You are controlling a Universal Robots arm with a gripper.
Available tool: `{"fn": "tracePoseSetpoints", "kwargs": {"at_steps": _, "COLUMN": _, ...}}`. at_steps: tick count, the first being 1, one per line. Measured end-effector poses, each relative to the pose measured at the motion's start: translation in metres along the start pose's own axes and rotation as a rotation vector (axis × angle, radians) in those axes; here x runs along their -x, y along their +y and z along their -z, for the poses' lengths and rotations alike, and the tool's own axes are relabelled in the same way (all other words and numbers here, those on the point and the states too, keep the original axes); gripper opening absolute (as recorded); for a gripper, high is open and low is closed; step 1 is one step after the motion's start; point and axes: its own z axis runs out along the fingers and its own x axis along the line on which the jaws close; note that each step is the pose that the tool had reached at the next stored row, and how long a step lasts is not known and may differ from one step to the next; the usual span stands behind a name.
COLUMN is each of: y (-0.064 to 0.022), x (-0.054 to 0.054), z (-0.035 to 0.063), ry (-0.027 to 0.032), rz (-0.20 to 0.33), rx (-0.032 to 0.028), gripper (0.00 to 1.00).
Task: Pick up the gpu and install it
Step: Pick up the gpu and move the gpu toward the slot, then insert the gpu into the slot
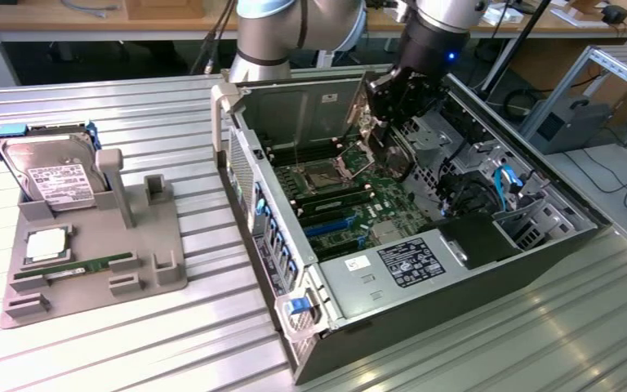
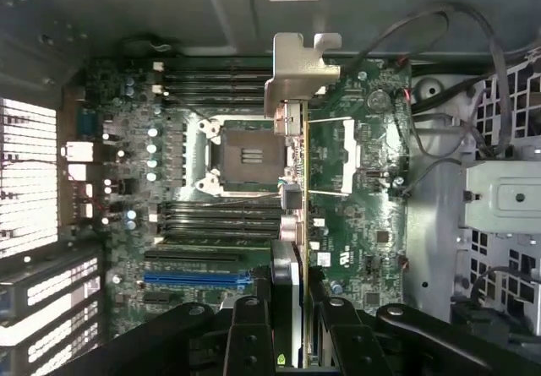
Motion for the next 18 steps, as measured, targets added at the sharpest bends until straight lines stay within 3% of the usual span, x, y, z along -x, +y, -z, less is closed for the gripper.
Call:
{"fn": "tracePoseSetpoints", "kwargs": {"at_steps": 6, "y": -0.0008, "x": 0.023, "z": -0.0087, "ry": 0.0042, "rz": 0.016, "rx": -0.0030, "gripper": 0.27}}
{"fn": "tracePoseSetpoints", "kwargs": {"at_steps": 18, "y": -0.0008, "x": 0.023, "z": -0.0087, "ry": 0.0046, "rz": 0.030, "rx": -0.0037, "gripper": 0.27}}
